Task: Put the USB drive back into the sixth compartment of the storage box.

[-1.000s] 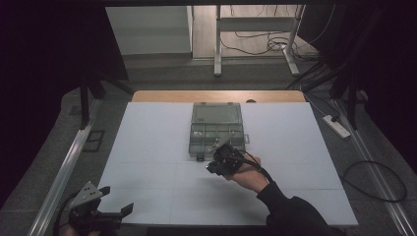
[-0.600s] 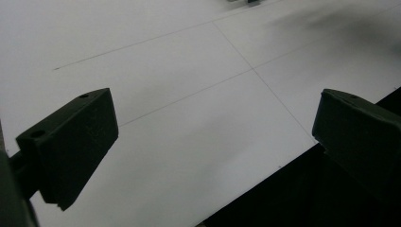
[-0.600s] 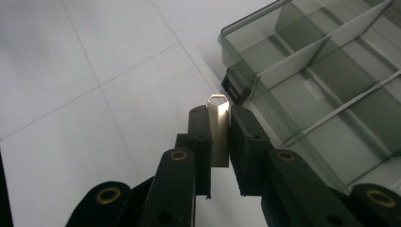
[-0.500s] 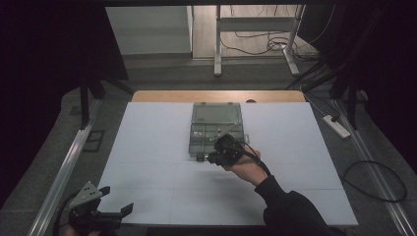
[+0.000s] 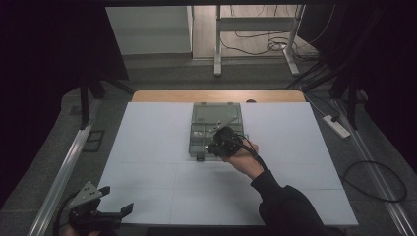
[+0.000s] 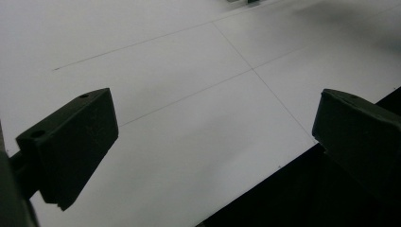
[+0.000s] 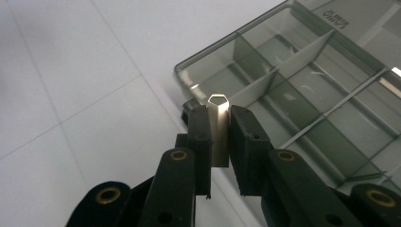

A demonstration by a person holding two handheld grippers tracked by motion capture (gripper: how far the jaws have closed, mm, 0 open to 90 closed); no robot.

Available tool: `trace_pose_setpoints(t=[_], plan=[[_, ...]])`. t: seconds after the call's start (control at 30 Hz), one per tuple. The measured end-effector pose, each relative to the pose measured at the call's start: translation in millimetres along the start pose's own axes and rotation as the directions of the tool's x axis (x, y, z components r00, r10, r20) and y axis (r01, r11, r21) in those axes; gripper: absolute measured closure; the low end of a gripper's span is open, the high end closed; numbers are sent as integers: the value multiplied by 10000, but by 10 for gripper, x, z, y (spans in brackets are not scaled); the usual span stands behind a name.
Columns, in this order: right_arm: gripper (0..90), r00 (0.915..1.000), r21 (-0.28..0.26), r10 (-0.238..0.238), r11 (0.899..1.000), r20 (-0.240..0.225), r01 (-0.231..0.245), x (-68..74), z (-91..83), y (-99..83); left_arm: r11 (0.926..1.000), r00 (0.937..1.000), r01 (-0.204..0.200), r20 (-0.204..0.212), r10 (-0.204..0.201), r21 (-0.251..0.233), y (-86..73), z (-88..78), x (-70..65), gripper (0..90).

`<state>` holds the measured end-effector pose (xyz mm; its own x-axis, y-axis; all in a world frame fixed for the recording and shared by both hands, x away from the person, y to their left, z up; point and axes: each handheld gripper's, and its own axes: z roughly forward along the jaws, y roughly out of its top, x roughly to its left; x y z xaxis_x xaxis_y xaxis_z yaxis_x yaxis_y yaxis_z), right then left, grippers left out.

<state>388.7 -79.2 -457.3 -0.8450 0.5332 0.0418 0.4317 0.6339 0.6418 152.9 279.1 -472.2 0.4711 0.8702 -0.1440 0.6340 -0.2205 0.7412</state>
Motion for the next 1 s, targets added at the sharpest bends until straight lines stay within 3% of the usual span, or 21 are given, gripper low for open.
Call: trace_pose_setpoints(t=[0.7,1.0], plan=[[787,9970,-272,329,9991,697,-311,-182,167,32,10000,10000,-34,-19,34,60,3,5,-4,12],[785,9961,-92,343,9994,809,-336,-208,296,16,10000,10000,-53,-40,53,66,3,4,-5,12]])
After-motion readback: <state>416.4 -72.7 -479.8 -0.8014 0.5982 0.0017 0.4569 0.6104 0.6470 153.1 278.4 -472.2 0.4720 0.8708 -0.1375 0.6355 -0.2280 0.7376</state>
